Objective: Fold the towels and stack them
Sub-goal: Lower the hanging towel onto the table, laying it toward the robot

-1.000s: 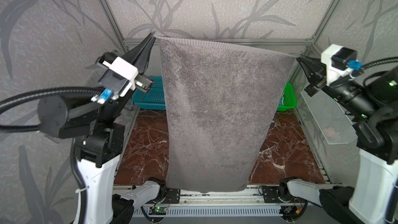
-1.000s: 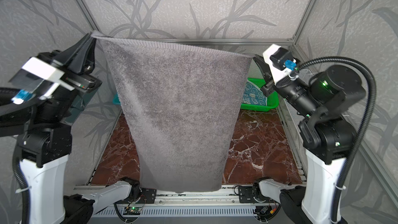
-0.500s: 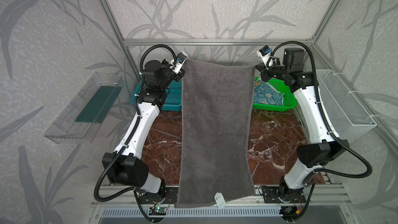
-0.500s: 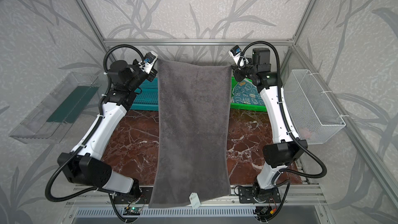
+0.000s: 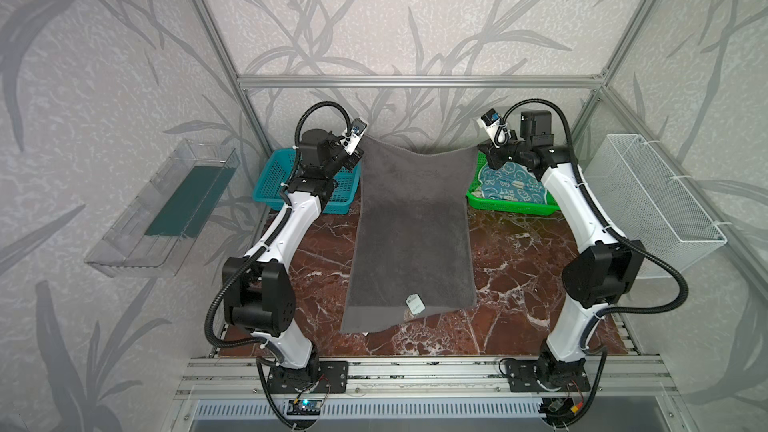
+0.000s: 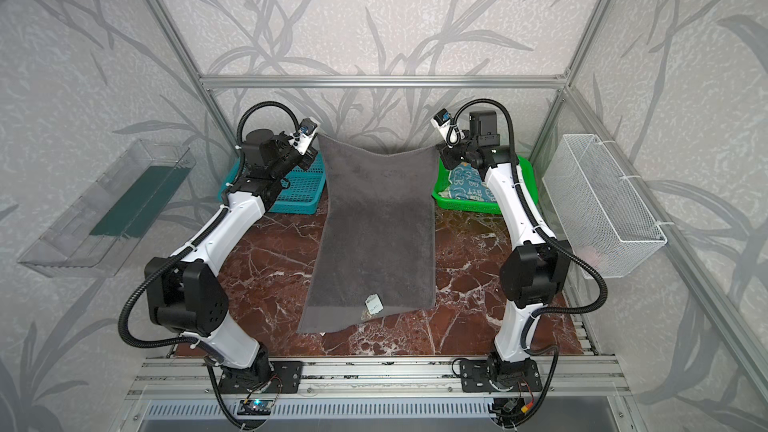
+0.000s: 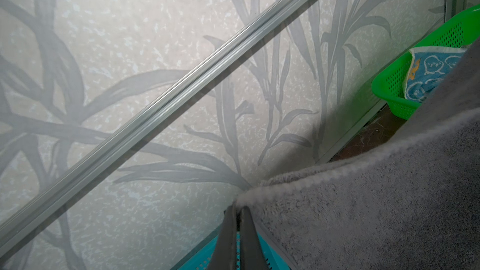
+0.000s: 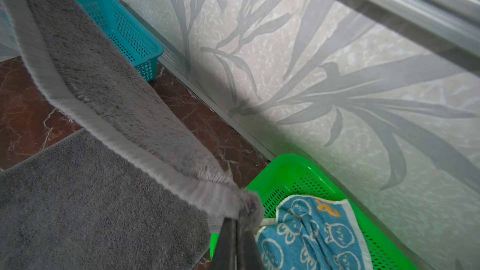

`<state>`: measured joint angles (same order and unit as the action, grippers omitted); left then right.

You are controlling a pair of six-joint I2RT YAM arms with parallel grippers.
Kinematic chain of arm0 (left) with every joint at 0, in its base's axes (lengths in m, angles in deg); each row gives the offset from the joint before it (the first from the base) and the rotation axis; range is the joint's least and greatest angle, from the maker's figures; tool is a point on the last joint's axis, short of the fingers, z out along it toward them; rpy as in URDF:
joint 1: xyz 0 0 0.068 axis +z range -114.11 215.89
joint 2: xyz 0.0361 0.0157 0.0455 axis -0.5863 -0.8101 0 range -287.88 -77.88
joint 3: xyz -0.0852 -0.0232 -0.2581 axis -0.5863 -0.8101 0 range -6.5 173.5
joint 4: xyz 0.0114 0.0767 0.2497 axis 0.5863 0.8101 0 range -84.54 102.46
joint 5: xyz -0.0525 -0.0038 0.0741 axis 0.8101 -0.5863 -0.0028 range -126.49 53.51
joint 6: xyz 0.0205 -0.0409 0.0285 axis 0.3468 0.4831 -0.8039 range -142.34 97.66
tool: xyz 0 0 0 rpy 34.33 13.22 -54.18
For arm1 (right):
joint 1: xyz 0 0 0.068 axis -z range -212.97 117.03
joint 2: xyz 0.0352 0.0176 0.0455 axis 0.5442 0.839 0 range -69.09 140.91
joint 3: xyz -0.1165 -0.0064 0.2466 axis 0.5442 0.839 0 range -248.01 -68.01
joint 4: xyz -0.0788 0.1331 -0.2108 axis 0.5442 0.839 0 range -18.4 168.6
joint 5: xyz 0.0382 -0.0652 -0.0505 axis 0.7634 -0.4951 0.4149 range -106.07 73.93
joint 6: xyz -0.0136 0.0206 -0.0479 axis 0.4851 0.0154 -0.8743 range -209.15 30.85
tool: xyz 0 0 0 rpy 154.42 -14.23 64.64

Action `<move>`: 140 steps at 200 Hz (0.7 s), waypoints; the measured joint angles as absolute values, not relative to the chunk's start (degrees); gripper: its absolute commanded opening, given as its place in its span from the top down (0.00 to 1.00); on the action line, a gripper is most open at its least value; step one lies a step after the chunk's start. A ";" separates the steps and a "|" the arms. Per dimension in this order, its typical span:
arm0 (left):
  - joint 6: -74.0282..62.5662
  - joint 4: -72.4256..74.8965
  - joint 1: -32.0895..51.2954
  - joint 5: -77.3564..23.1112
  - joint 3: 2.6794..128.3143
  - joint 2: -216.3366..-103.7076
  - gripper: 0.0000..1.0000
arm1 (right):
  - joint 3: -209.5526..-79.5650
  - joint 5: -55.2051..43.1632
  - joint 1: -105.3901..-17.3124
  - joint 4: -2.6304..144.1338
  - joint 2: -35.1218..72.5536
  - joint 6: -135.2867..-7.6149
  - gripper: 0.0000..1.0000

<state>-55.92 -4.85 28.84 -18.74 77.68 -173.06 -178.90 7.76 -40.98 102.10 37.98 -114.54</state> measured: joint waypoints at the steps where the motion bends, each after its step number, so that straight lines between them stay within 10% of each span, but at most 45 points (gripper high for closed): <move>1: -55.92 -4.87 28.84 -18.71 77.63 -173.06 1.00 | -178.72 7.87 -41.02 102.04 37.94 -114.60 1.00; 66: -54.74 -3.91 28.82 -15.52 78.99 -169.58 1.00 | -175.03 12.07 -42.47 101.84 31.40 -117.09 1.00; 140: -52.97 -2.97 28.12 -3.83 88.08 -144.16 1.00 | -175.97 20.55 -42.51 101.25 0.34 -117.95 1.00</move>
